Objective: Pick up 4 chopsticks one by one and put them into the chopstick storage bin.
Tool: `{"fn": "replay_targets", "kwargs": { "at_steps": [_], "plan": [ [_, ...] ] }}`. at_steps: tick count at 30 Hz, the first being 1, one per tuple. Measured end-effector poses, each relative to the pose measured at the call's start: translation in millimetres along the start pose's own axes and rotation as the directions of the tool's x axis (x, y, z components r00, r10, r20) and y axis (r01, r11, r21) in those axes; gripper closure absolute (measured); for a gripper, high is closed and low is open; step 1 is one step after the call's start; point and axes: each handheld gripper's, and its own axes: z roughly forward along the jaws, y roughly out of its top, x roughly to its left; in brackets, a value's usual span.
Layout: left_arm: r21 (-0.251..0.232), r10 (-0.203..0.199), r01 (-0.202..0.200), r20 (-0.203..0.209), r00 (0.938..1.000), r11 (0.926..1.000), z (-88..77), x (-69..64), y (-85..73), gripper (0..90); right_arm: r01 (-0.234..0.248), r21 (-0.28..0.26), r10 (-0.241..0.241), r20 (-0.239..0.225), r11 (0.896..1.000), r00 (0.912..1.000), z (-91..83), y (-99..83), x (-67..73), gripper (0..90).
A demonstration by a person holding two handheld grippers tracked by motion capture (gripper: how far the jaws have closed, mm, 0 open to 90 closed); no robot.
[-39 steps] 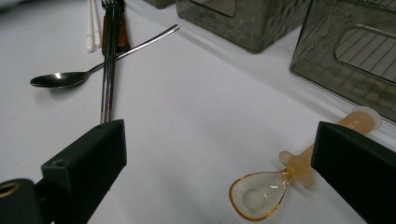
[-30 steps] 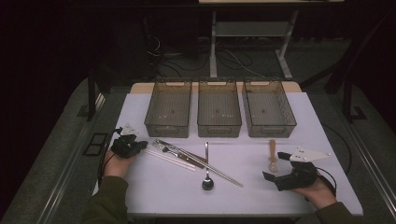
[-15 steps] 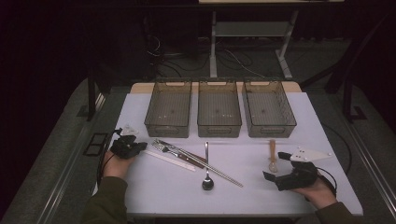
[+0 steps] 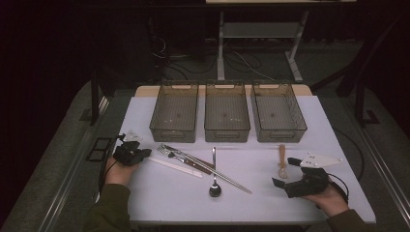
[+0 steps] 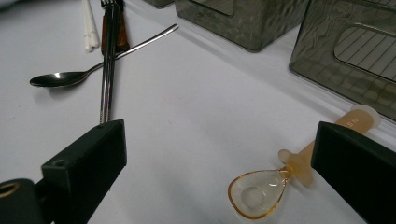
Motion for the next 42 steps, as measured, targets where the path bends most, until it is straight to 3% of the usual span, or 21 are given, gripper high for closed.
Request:
{"fn": "replay_targets", "kwargs": {
  "at_steps": [24,42],
  "plan": [
    [0.044,0.007,-0.007,-0.005,1.0,0.999,-11.5,-5.5,-7.2,89.1,0.004,0.004,-0.004,-0.002,1.0,1.0,0.1,0.1,0.7,3.2],
    [0.069,0.002,-0.003,0.026,0.9997,0.9976,-24.4,-14.4,-18.6,89.1,0.008,0.005,-0.008,-0.003,1.0,1.0,-0.2,0.1,1.4,3.2]
  ]
}}
